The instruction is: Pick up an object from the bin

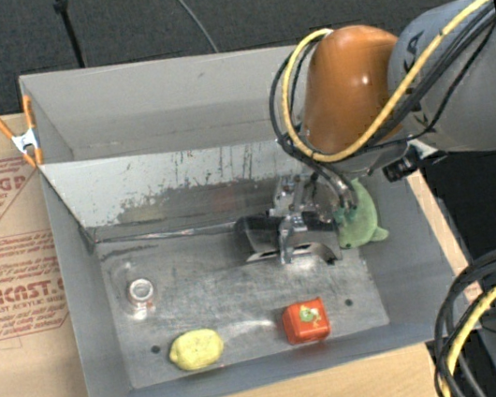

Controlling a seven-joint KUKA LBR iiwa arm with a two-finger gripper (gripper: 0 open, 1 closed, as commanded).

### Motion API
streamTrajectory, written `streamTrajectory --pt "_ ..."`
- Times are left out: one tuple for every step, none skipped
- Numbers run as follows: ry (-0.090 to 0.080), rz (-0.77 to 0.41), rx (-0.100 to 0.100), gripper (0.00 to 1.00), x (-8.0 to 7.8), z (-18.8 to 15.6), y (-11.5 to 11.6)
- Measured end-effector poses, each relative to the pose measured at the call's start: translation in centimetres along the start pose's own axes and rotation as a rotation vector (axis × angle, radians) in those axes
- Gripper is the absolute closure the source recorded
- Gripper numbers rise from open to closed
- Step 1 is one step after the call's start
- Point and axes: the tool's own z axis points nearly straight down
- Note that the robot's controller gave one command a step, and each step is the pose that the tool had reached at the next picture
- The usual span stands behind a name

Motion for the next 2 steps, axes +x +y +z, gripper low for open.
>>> streamTrajectory --pt "-0.001 0.001 0.0 1.0 -0.1 -1.5 -0.2" --pt "-0.013 -0.053 -0.002 1.0 0.7 -4.0 -0.9"
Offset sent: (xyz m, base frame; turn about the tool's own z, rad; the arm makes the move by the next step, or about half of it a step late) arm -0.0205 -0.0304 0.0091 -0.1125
